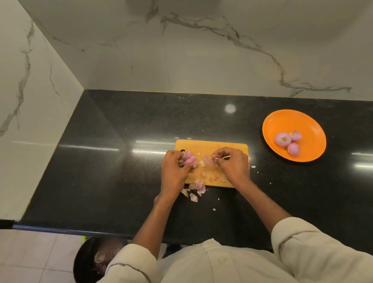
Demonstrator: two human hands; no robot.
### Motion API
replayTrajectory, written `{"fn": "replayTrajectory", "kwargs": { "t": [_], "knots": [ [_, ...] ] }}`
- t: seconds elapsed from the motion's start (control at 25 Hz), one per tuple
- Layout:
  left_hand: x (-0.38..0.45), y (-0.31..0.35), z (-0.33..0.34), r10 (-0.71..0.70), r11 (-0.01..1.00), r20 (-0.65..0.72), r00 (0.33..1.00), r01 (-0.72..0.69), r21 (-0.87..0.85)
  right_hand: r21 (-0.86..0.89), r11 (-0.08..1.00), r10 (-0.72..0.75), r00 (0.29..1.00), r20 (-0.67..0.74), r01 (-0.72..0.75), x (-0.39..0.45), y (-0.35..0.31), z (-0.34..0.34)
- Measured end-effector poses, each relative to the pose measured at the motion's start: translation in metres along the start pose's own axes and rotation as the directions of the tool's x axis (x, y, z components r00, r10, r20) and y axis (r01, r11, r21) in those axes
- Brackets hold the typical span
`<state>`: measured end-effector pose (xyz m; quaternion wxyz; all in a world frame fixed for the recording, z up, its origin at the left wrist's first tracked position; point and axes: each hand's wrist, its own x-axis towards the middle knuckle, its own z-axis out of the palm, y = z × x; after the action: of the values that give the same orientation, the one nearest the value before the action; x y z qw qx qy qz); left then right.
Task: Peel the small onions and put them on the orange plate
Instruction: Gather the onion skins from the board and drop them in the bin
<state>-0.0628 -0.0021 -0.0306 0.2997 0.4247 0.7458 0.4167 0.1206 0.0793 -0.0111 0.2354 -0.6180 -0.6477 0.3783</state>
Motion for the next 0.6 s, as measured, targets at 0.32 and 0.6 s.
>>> {"fn": "replayTrajectory", "kwargs": {
  "t": [0.32,0.6],
  "knots": [
    [-0.005,0.009,0.005,0.008,0.995,-0.122,0.992,0.004,0.1,-0.276,0.919,-0.224,0.949,0.223,0.282,0.001,0.005,0.012],
    [-0.022,0.028,0.01,0.007,1.0,-0.154,0.988,-0.008,-0.007,0.052,0.998,-0.022,0.999,0.032,0.02,0.002,0.005,0.006]
  ]
}}
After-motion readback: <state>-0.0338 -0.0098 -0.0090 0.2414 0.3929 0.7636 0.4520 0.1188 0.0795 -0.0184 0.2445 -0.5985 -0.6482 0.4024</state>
